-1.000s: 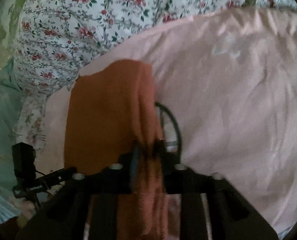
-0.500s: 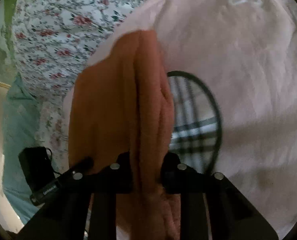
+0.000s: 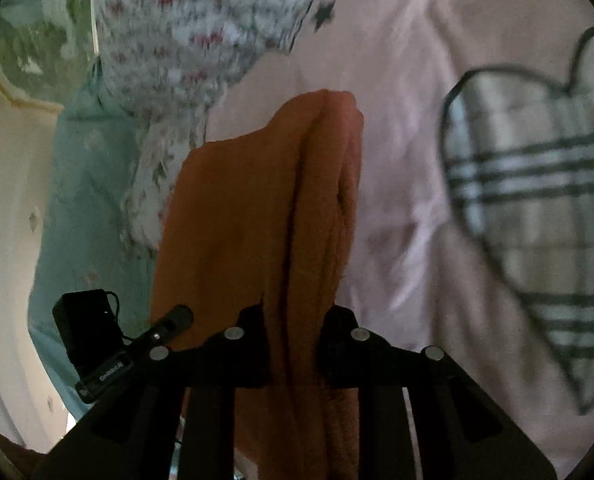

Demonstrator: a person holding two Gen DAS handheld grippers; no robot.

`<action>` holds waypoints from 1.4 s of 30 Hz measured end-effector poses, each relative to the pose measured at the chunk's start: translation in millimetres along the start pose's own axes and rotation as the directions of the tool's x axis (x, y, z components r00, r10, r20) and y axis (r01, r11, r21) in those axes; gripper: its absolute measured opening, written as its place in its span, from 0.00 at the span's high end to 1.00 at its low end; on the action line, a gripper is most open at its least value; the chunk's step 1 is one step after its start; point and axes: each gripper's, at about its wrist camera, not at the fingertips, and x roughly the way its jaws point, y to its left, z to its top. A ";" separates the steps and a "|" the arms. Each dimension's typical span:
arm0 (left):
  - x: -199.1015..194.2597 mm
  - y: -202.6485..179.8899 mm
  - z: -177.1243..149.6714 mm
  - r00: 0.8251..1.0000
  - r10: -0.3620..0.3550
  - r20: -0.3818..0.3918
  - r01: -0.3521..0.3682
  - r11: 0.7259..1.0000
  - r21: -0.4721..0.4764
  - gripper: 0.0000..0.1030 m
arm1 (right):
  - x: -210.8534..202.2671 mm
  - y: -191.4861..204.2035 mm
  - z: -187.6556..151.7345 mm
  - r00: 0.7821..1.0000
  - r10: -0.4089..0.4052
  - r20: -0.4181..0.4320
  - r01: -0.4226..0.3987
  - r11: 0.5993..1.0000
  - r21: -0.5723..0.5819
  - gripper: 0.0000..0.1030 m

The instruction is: Fold small clothes

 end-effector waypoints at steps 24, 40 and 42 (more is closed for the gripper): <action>5.5 46.7 -10.7 0.988 0.152 -0.018 -0.153 0.983 -0.107 0.47 | -2.3 8.0 31.9 0.977 -0.182 0.113 0.187 0.982 -0.033 0.57; 22.2 49.0 -7.9 0.972 0.233 -0.033 -0.235 0.968 -0.086 0.48 | 26.3 19.8 51.5 0.952 -0.268 0.150 0.289 0.947 -0.138 0.90; 26.3 45.1 -8.2 0.964 0.265 -0.035 -0.267 0.962 -0.059 0.47 | 31.2 10.6 51.9 0.951 -0.276 0.141 0.293 0.948 -0.121 0.90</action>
